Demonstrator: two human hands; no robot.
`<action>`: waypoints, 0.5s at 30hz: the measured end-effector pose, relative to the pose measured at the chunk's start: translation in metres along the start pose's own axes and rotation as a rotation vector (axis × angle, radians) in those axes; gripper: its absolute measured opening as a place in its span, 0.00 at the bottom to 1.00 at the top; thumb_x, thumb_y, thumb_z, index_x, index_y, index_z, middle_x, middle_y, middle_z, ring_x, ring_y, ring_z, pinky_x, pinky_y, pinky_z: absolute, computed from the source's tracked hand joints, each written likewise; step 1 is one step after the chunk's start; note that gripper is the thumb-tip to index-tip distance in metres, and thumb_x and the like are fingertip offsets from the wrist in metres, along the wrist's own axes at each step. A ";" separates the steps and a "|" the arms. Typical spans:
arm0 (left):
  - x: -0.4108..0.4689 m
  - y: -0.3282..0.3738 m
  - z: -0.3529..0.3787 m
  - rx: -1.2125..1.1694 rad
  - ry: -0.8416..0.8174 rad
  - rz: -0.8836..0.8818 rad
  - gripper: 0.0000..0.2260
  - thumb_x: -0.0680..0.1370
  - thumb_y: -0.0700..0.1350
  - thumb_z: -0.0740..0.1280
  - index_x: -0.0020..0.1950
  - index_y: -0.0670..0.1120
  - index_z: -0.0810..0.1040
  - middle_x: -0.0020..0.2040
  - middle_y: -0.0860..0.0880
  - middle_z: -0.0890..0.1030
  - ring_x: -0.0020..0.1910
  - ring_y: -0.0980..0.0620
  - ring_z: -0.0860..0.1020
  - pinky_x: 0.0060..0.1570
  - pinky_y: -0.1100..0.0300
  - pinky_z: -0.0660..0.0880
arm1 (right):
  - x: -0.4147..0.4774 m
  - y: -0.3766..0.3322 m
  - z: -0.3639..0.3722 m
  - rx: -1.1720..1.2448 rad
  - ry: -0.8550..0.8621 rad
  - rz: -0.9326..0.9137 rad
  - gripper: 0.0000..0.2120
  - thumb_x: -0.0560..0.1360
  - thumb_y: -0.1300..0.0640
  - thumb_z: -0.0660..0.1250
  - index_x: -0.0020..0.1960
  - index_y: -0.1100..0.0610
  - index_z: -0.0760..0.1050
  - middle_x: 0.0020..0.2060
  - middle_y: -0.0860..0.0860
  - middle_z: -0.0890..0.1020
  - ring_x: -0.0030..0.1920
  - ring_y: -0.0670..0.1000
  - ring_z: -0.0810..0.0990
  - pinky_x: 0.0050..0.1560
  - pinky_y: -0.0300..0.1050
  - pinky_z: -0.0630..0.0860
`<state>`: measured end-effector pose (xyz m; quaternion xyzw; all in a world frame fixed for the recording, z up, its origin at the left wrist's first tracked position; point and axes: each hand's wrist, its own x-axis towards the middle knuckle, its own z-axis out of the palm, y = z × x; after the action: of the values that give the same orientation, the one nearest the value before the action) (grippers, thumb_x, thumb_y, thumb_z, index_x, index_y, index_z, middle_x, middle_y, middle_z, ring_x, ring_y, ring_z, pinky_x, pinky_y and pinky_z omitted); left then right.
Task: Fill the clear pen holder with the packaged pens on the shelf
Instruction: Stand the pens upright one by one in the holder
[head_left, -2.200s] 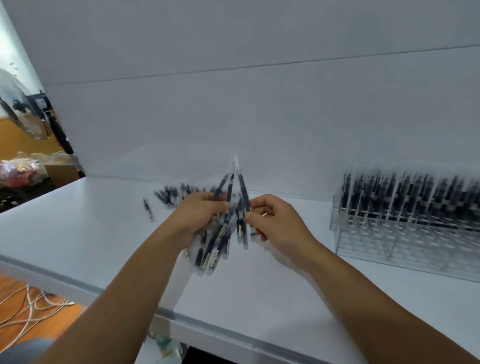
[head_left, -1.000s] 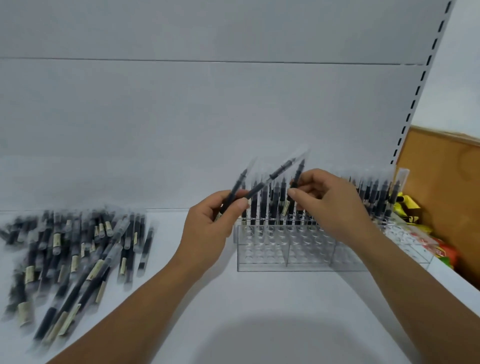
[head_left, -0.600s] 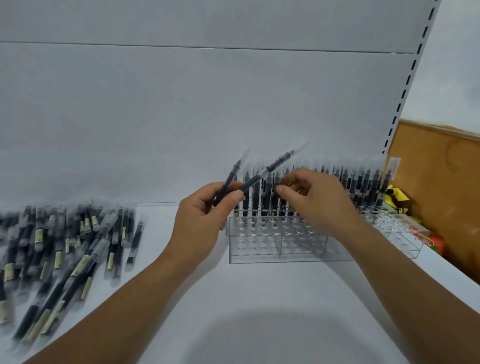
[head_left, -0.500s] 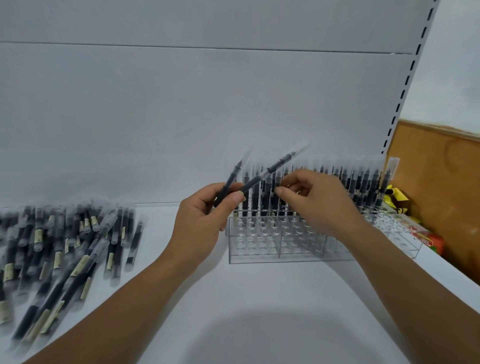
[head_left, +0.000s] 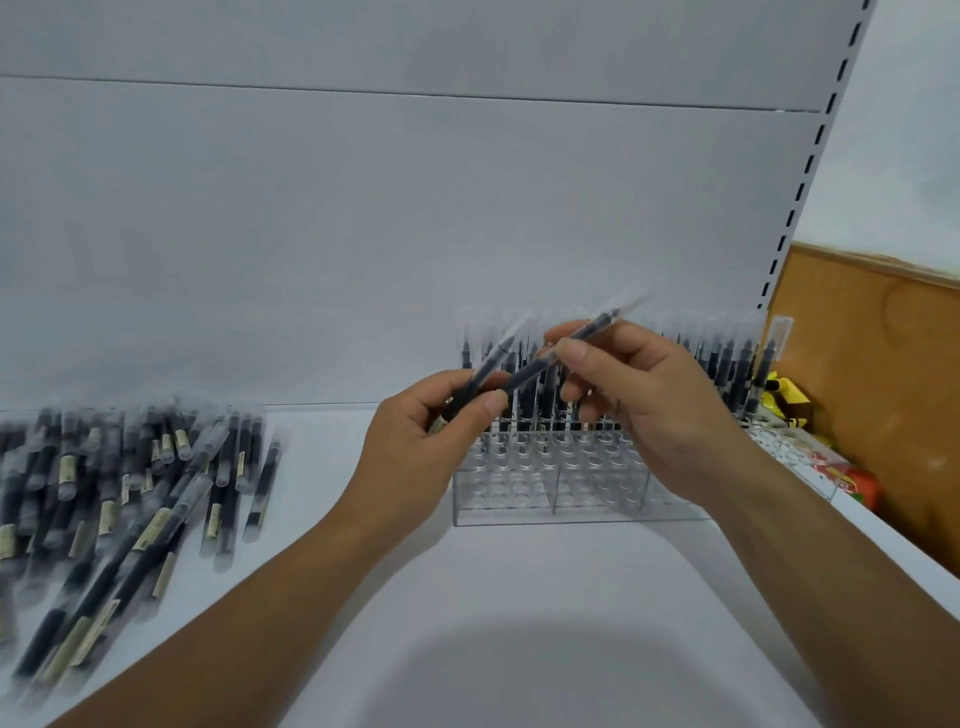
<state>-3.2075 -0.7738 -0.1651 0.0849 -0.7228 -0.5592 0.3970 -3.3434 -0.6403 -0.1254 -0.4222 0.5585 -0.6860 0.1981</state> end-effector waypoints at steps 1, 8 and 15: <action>0.000 0.000 0.000 0.009 0.005 0.000 0.10 0.70 0.53 0.69 0.50 0.56 0.83 0.37 0.55 0.80 0.33 0.58 0.71 0.36 0.68 0.70 | 0.002 -0.001 -0.002 0.030 0.037 0.001 0.09 0.71 0.56 0.69 0.51 0.55 0.81 0.42 0.49 0.85 0.35 0.45 0.79 0.32 0.35 0.75; 0.002 -0.005 -0.004 0.019 0.060 0.020 0.03 0.79 0.43 0.65 0.49 0.50 0.78 0.42 0.46 0.80 0.34 0.54 0.72 0.37 0.63 0.72 | 0.009 0.001 -0.025 -0.436 0.394 -0.156 0.03 0.77 0.54 0.69 0.51 0.52 0.79 0.41 0.51 0.83 0.33 0.44 0.77 0.39 0.44 0.78; 0.002 -0.009 0.000 0.039 0.005 0.030 0.06 0.77 0.41 0.70 0.47 0.52 0.81 0.38 0.56 0.80 0.38 0.53 0.74 0.42 0.62 0.74 | 0.011 0.012 -0.026 -0.792 0.308 -0.176 0.03 0.76 0.49 0.70 0.49 0.46 0.78 0.35 0.41 0.79 0.32 0.40 0.75 0.34 0.33 0.70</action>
<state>-3.2115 -0.7780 -0.1717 0.0834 -0.7336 -0.5389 0.4055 -3.3727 -0.6367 -0.1330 -0.4044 0.7634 -0.4881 -0.1243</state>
